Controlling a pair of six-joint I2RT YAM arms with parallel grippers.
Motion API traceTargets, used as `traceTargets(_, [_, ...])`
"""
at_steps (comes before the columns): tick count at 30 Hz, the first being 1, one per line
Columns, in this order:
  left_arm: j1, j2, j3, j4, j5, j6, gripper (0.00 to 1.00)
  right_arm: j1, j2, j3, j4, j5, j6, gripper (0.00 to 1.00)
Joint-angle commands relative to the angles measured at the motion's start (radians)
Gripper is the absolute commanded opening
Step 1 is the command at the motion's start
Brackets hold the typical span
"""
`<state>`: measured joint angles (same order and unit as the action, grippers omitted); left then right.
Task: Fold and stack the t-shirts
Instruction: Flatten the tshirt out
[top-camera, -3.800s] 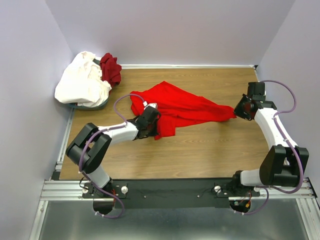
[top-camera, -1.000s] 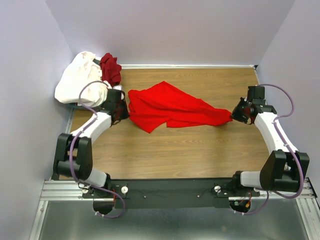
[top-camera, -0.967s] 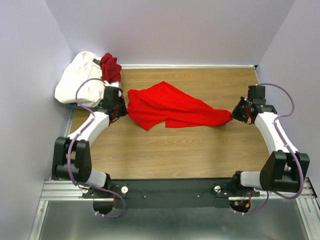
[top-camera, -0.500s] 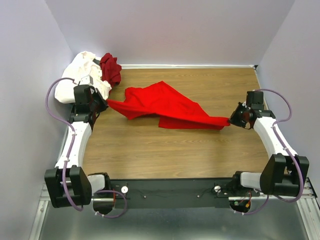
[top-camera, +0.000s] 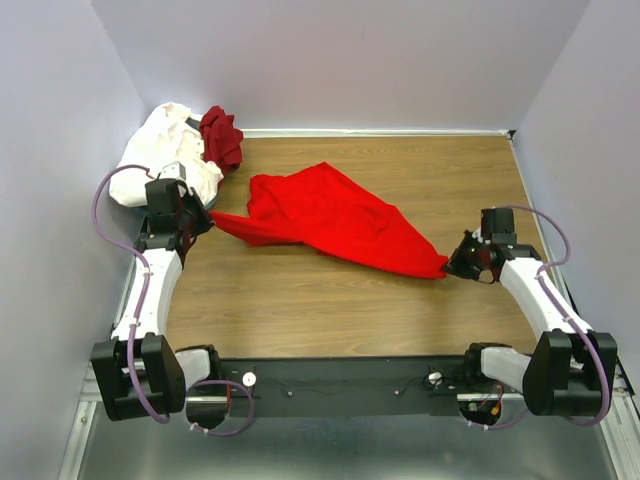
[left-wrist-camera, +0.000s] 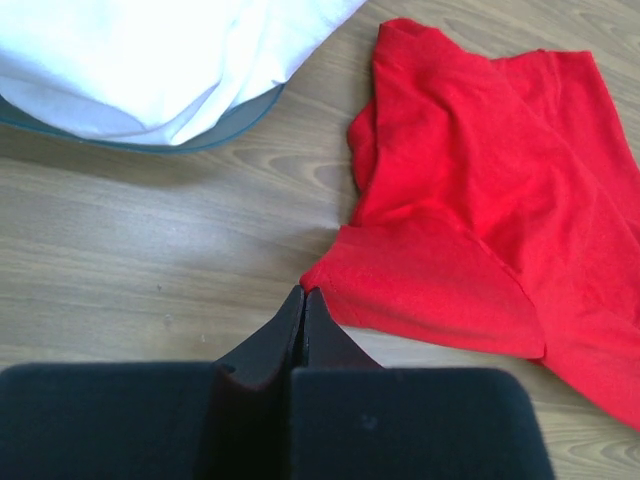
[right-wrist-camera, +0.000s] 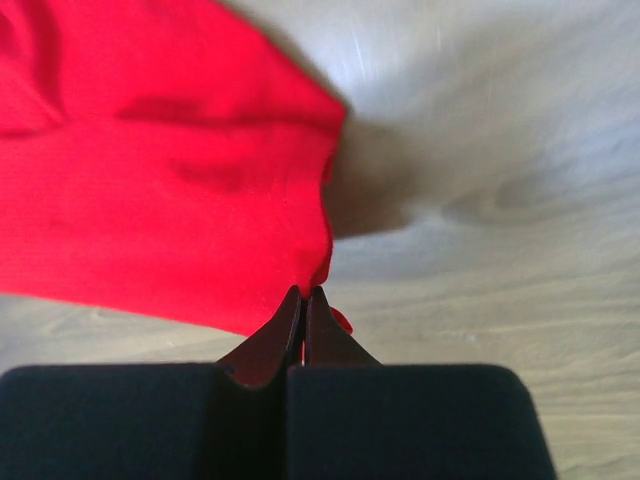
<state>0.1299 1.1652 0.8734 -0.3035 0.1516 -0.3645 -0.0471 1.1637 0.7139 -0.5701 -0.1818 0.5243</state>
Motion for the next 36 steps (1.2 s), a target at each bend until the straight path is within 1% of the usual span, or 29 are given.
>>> traceTargets(1, [0.010, -0.022, -0.036, 0.006, 0.020, 0.027, 0.00, 0.033, -0.032, -0.074, -0.002, -0.025, 0.046, 0.04])
traceTargets(2, [0.010, -0.024, -0.039, 0.007, 0.022, 0.030, 0.00, 0.042, -0.033, -0.080, 0.004, -0.024, 0.061, 0.07])
traceTargets(3, [0.011, -0.024, -0.045, 0.009, 0.020, 0.032, 0.00, 0.070, -0.026, -0.088, 0.007, -0.021, 0.071, 0.19])
traceTargets(6, [0.010, -0.022, -0.050, 0.010, 0.020, 0.035, 0.00, 0.108, 0.001, -0.088, 0.018, 0.005, 0.101, 0.39])
traceTargets(7, [0.011, -0.021, -0.051, 0.009, 0.022, 0.036, 0.00, 0.127, 0.019, -0.087, 0.019, 0.010, 0.109, 0.47])
traceTargets(10, [0.010, -0.018, -0.048, 0.012, 0.026, 0.038, 0.00, 0.144, 0.031, -0.085, 0.019, 0.050, 0.135, 0.55])
traceTargets(16, [0.013, -0.009, -0.037, 0.012, 0.020, 0.047, 0.00, 0.147, 0.008, -0.131, 0.009, 0.081, 0.180, 0.56])
traceTargets(19, [0.011, -0.002, -0.036, 0.012, 0.022, 0.052, 0.00, 0.148, -0.016, -0.162, -0.011, 0.093, 0.203, 0.54])
traceTargets(26, [0.013, 0.024, -0.028, 0.021, 0.028, 0.061, 0.00, 0.205, -0.055, -0.179, -0.069, 0.142, 0.282, 0.52])
traceTargets(36, [0.011, 0.031, -0.033, 0.033, 0.039, 0.059, 0.00, 0.222, -0.122, -0.261, -0.109, 0.147, 0.315, 0.50])
